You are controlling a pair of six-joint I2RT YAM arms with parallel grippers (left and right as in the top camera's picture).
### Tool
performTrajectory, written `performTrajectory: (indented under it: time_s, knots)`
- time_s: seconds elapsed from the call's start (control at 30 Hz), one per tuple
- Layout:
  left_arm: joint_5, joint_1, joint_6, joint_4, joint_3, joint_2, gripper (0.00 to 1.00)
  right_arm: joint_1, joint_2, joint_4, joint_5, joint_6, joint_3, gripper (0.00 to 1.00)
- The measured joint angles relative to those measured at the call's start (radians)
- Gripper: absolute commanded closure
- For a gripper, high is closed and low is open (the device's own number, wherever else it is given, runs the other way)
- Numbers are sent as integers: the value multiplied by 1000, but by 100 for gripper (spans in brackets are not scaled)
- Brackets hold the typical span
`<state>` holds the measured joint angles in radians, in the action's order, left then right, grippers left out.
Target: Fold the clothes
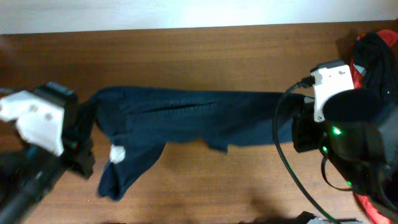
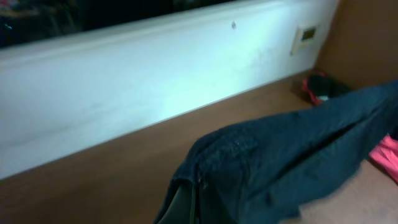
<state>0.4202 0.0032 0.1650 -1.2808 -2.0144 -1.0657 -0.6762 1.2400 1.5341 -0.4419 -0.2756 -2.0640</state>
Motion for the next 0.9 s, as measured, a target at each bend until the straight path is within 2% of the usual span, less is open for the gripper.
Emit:
performTrajectory:
  time_s: [0.13,0.27,0.37,0.5,0.63,0.7,0.8,0.83,0.9]
  knots:
    - [-74,-1,-36,-12,-39,6,100,0,0,-4,71,10,-4,95]
    - [-134,-1,-56,-13,-45,-74,100,0,61,-25,80,14,-7,95]
    - [-184,-1,-61,18,-47,-210,100,3,150,-63,50,14,-8,95]
    - [-246,-1,-66,155,-46,-454,100,36,319,-165,-11,30,-8,95]
    - [-313,-1,-70,243,-39,-668,99,122,505,-323,-34,57,-8,77]
    - [-356,-1,-72,303,-32,-758,90,171,587,-408,-42,80,-8,69]
    - [-416,-1,-78,332,-27,-826,78,239,679,-446,-41,105,-8,62]
    - [-437,-1,-78,327,-25,-831,67,256,691,-440,-34,112,-7,58]
    - [-464,0,-76,314,-25,-824,28,287,695,-417,-10,119,-6,55]
